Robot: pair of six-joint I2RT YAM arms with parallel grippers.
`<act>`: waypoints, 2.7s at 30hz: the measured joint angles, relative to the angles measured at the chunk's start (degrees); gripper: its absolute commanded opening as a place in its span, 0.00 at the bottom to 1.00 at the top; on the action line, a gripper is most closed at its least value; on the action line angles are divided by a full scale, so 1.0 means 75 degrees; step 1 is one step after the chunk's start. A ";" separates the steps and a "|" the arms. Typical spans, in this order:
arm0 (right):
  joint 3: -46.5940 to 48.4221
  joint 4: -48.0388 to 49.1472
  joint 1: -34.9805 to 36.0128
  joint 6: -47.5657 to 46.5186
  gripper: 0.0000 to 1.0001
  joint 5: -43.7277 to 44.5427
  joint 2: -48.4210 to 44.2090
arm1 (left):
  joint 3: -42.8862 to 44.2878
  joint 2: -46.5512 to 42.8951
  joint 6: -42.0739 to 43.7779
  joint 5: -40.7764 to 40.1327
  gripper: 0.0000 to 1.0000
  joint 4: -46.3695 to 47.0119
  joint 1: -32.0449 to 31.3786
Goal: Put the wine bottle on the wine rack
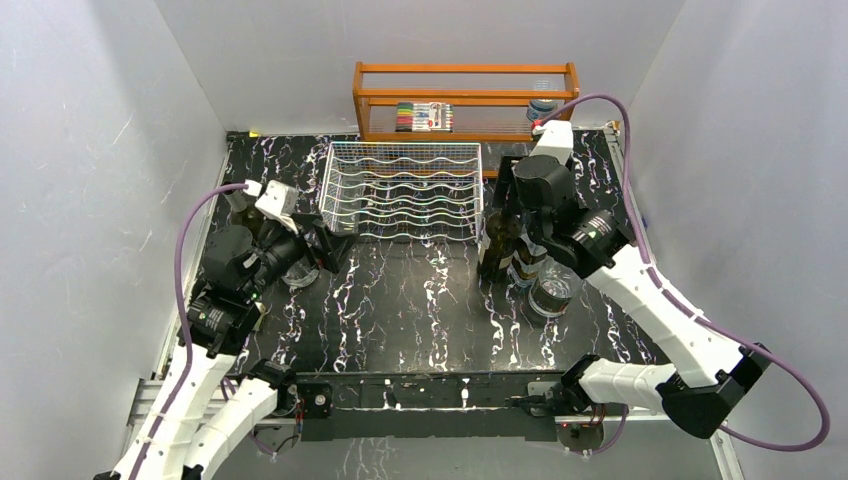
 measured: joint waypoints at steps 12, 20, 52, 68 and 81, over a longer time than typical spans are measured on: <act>-0.0959 0.0108 -0.0551 -0.0082 0.38 -0.1411 0.0210 | -0.0198 0.0227 -0.0140 0.0332 0.98 0.0128 0.0000; -0.1137 0.0221 -0.0592 -0.0548 0.13 -0.1891 -0.0041 | -0.0213 0.0335 0.0143 0.0924 0.98 0.0306 0.0000; -0.2556 0.1174 -0.0597 0.0513 0.00 -0.5665 -0.1311 | -0.2454 0.4199 -0.0102 0.1824 0.98 0.5015 -0.3069; -0.3107 0.1574 -0.0600 0.0743 0.00 -0.7053 -0.1582 | -0.2914 0.5094 0.0428 0.2815 0.98 0.6339 -0.3226; -0.3515 0.1979 -0.0595 0.0892 0.00 -0.7551 -0.1833 | -0.3080 0.5286 0.0481 0.3678 0.73 0.6601 -0.3389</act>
